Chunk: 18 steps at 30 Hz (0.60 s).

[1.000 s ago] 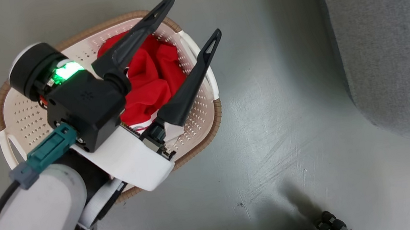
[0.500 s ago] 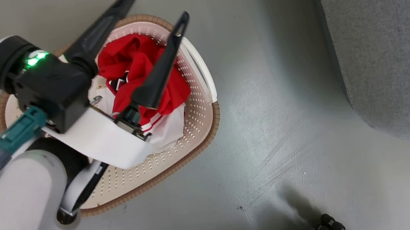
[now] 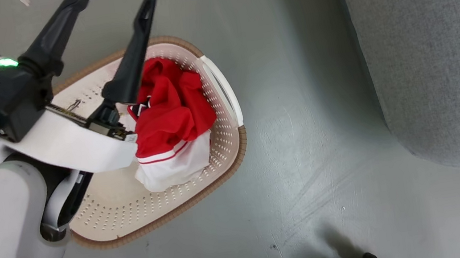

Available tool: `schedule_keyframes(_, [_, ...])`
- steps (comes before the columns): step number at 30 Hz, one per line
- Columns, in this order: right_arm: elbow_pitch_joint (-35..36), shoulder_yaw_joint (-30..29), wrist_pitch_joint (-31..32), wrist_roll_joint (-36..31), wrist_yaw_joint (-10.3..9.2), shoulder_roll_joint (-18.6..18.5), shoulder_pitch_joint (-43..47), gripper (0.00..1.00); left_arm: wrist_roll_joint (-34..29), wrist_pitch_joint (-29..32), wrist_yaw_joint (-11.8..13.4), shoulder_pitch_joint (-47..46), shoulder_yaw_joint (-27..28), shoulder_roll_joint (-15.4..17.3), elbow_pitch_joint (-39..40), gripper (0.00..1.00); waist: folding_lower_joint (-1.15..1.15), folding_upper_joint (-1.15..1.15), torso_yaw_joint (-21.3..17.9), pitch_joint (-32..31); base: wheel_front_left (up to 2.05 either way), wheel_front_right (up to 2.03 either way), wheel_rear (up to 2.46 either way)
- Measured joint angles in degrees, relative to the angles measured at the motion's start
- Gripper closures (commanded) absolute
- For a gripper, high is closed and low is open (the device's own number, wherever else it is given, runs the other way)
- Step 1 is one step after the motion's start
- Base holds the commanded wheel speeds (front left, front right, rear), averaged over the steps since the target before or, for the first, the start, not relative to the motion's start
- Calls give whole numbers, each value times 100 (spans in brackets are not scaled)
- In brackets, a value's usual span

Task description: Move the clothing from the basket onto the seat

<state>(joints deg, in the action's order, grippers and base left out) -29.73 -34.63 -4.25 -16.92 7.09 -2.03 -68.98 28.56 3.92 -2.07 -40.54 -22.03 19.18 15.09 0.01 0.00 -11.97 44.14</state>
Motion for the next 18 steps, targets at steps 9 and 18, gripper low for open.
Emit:
schedule_keyframes(9, [-280, 1100, -143, 153, 0, -27, 346, 0, 153, -479, 193, 401, 385, -79, -286, 0, 0, 0, 127, -370, 0, 0, 0])
schedule_keyframes(18, [-635, 2079, -780, 815, 0, -78, 680, 0, 367, -965, 301, 893, 699, -162, -634, 0, 0, 0, 372, -791, 0, 0, 0])
